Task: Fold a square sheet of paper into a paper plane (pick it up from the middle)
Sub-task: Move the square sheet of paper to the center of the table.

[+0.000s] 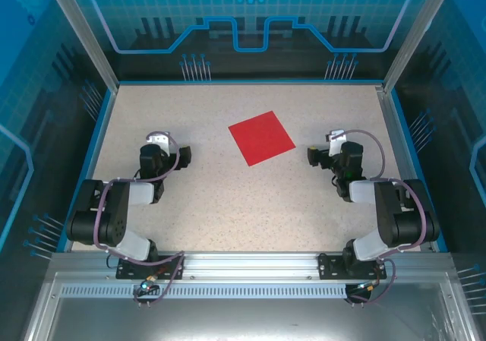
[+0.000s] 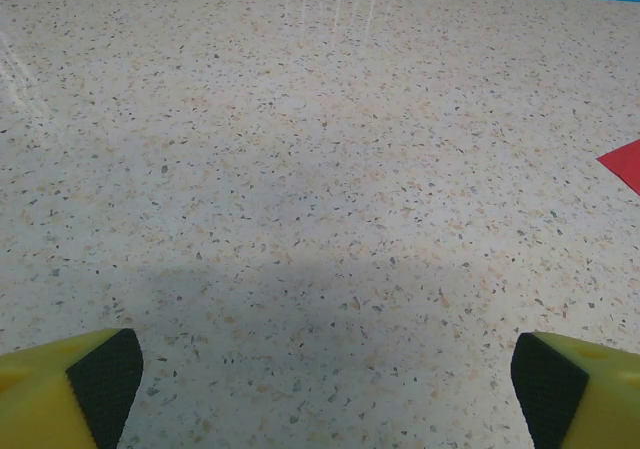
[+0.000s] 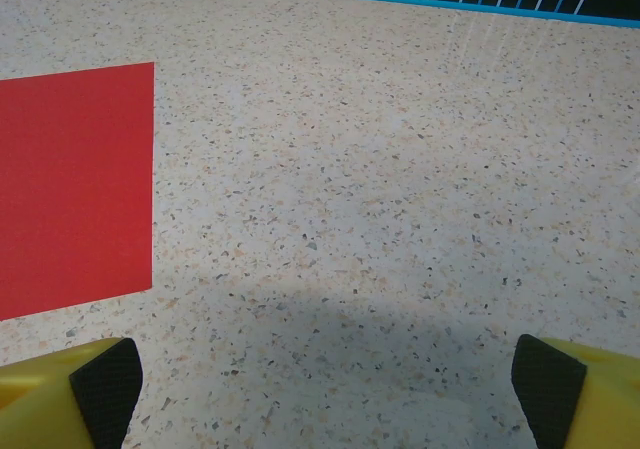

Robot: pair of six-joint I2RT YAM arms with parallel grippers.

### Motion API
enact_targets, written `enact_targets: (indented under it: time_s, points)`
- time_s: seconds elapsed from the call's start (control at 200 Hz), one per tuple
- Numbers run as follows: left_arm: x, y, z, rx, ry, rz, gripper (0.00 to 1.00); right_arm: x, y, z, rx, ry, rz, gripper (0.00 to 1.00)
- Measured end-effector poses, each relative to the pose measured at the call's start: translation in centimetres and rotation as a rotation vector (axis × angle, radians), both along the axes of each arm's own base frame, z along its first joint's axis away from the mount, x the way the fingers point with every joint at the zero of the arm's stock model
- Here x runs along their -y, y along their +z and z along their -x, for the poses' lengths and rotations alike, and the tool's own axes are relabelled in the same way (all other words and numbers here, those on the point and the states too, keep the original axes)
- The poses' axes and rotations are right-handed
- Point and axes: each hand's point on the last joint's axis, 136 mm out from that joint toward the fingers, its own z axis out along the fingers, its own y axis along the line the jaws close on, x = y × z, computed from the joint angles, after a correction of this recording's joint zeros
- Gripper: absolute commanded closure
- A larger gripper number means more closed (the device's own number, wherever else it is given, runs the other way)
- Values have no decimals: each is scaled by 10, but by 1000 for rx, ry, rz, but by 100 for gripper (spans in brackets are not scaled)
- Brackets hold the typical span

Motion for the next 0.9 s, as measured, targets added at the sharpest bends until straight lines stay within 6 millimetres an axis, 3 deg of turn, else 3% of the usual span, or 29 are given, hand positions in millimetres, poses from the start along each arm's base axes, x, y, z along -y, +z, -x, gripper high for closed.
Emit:
enact_targets:
  time_s: [0.69,0.78,0.9]
  points:
    - [-1,2,3,-18,2,8,1,-2,2,3,-15,10,-4,1]
    - [-3,18,4,-16,19,7,1,-2,17,5,-2,12,-2,1]
    - [-6,56,1,17,47,34,1,-4,53,3,46,24,-10,1]
